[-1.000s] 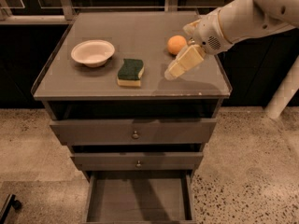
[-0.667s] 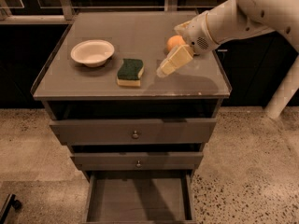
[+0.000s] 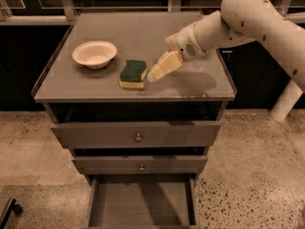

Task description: Place sponge into bottom drawer

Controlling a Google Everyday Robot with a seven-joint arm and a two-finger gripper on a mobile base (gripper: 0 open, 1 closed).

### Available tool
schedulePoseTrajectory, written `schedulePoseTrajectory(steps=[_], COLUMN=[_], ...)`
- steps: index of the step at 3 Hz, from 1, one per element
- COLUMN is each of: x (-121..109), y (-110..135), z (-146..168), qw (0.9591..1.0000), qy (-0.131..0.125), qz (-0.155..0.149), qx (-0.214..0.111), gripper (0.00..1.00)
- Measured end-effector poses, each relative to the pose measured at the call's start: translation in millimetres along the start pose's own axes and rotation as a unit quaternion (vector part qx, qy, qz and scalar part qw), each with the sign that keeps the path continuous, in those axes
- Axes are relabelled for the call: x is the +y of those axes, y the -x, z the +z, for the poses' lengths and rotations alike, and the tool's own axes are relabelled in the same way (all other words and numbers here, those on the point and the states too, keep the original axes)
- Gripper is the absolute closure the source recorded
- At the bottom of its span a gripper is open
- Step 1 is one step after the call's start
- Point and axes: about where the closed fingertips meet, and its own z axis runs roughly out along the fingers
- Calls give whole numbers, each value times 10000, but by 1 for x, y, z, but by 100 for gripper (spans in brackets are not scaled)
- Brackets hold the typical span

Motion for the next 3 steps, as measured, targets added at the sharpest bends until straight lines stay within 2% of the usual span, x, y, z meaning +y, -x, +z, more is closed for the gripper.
schedulePoseTrajectory(steps=[2,3], x=[8,12], y=[7,6], z=[51,71], qw=[9982,9969], qy=[566,747], qz=[194,231], qx=[24,62], gripper=[0,0])
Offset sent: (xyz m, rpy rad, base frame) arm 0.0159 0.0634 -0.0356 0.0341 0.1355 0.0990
